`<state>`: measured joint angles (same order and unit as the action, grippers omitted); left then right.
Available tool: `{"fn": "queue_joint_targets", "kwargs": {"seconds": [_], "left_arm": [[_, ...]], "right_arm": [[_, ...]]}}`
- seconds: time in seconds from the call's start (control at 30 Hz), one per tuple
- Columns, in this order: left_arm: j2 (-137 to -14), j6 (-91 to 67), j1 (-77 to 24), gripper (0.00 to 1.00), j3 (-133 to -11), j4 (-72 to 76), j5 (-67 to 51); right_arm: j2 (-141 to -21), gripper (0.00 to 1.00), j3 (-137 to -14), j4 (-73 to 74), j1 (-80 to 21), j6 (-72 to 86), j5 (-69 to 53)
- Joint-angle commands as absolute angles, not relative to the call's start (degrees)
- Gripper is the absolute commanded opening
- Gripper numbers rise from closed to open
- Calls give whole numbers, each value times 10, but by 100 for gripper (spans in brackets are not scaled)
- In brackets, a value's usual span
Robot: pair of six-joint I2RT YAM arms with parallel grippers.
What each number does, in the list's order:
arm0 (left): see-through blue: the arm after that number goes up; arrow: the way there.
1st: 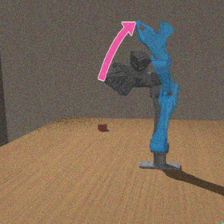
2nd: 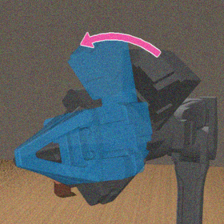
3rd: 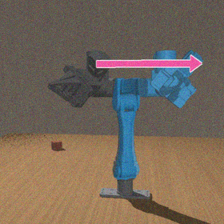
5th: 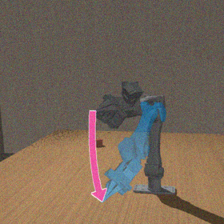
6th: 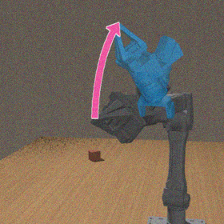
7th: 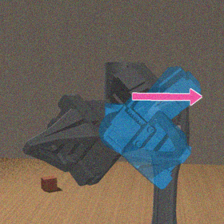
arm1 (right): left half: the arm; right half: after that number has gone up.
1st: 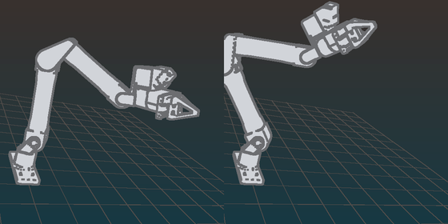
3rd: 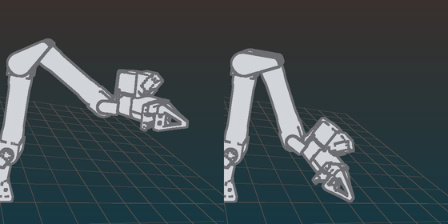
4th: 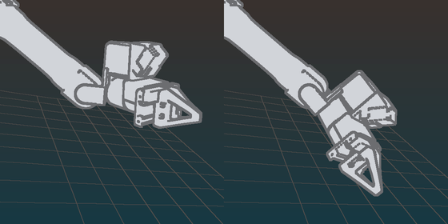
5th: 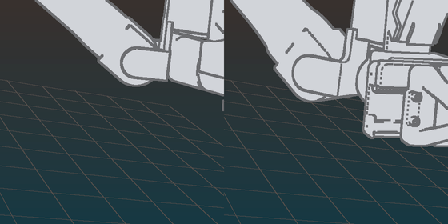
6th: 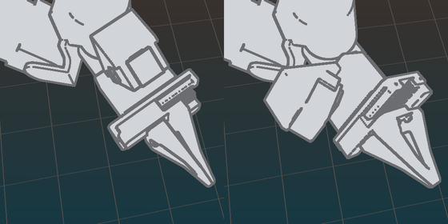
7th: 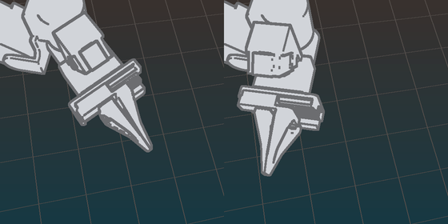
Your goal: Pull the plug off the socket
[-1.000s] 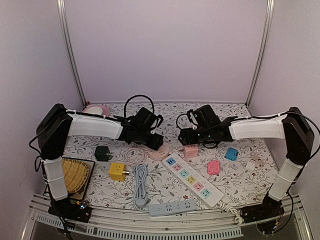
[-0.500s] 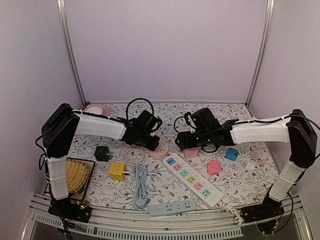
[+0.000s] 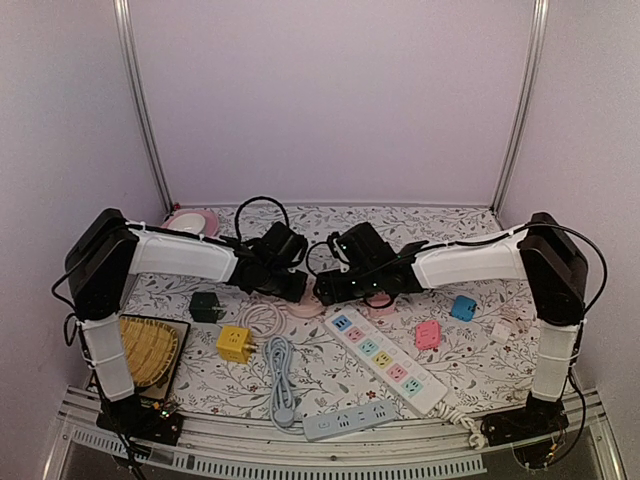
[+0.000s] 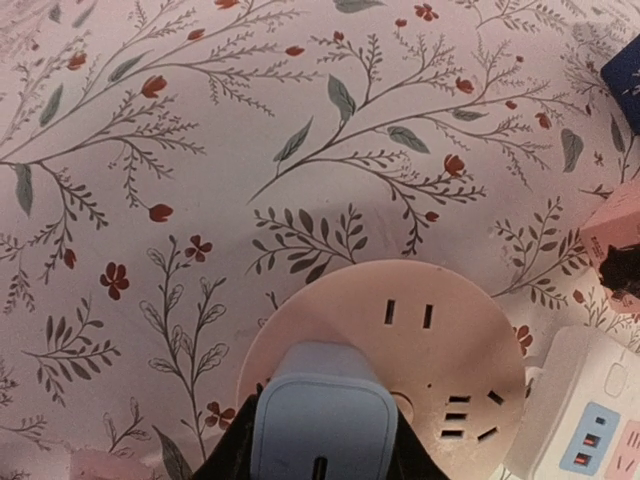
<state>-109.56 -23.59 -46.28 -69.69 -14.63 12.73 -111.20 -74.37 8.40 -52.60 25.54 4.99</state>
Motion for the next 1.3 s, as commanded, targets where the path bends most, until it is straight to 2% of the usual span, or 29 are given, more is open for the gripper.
{"fn": "queue_joint_targets", "kwargs": {"seconds": [0.0, 0.3, 0.53, 0.93, 1.27], "left_arm": [[-1060, -272, -468, 1, -682, -130, 135], [-1023, -296, -467, 0, -638, -73, 128], [-1043, -307, -468, 0, -650, -72, 129], [-1087, -319, -463, 0, -691, -79, 137], [-1052, -299, -452, 0, -664, -26, 117]], "right_arm": [[-1155, 82, -786, 80, -527, 254, 45], [-1189, 82, -801, 65, -525, 273, 11], [-1228, 81, -833, 67, -521, 282, 17], [-1305, 81, -899, 132, -514, 277, 106], [-1329, 81, -899, 163, -512, 279, 120]]}}
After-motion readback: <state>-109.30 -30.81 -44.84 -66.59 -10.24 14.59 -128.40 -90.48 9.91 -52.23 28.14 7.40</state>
